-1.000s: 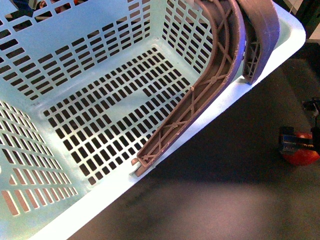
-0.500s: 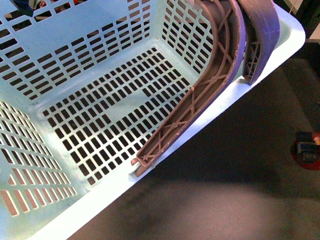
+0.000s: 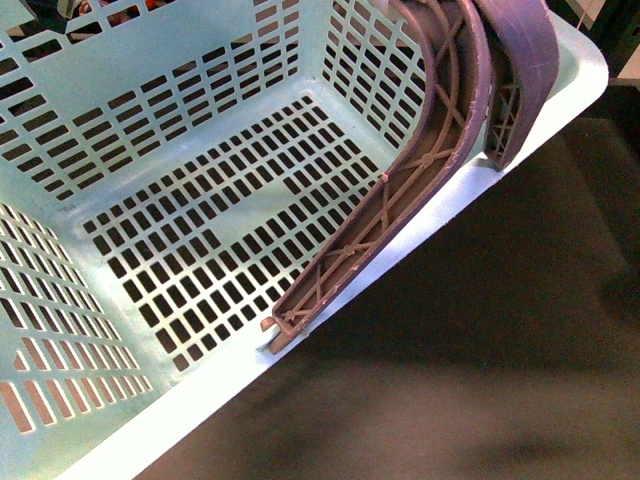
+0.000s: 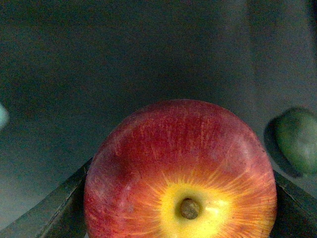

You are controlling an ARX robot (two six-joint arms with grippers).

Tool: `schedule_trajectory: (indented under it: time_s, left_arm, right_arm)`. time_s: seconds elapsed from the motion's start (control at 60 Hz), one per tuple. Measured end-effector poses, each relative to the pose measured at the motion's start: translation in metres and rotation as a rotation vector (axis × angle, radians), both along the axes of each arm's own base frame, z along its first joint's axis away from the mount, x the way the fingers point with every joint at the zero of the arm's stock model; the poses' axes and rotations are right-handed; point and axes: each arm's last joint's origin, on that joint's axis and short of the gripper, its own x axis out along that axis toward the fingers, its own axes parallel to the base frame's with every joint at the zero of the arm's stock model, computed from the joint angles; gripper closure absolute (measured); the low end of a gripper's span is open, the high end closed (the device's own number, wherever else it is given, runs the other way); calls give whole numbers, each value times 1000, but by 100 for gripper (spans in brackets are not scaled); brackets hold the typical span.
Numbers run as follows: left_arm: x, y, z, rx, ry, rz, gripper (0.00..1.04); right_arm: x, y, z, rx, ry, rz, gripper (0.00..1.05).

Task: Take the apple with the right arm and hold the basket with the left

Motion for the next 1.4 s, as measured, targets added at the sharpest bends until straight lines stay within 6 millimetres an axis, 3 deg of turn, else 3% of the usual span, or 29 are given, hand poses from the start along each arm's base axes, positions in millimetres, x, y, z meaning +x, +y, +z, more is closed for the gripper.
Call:
schedule_trajectory:
  time_s: [0.067,0.233,0.4,0.517,0.7,0.8,0.983,1.117,1.3,1.4]
  left_arm:
    - [0,0,0,-1,1,-1,90]
    - [0,0,0,-1,0,0,90]
    - [0,0,0,-1,1,-1,90]
    - [0,0,0,-1,1,0,90]
    - [0,0,0,-1,1,-1,90]
    - [0,0,0,-1,1,-1,90]
    - [0,0,0,-2,1,-7,90]
    - [0,0,-1,6,2,2,90]
    - [1,0,-1,10,-2,-1,90]
    - [1,0,-1,7,1,-2,90]
  right_arm:
    - [-6,15,29,31,-93,33,24]
    - [-7,57,62,93,-185,107,24]
    - [-4,101,60,120,-168,180,24]
    - [-1,132,46,114,-126,233,24]
    - [8,152,25,60,-95,239,21]
    - [11,153,19,54,-86,228,8]
    - [8,146,29,64,-124,210,9]
    - [-8,111,43,24,-187,123,9]
    - [-38,60,47,-80,-208,-68,9]
    - [-47,50,48,-113,-232,-122,10]
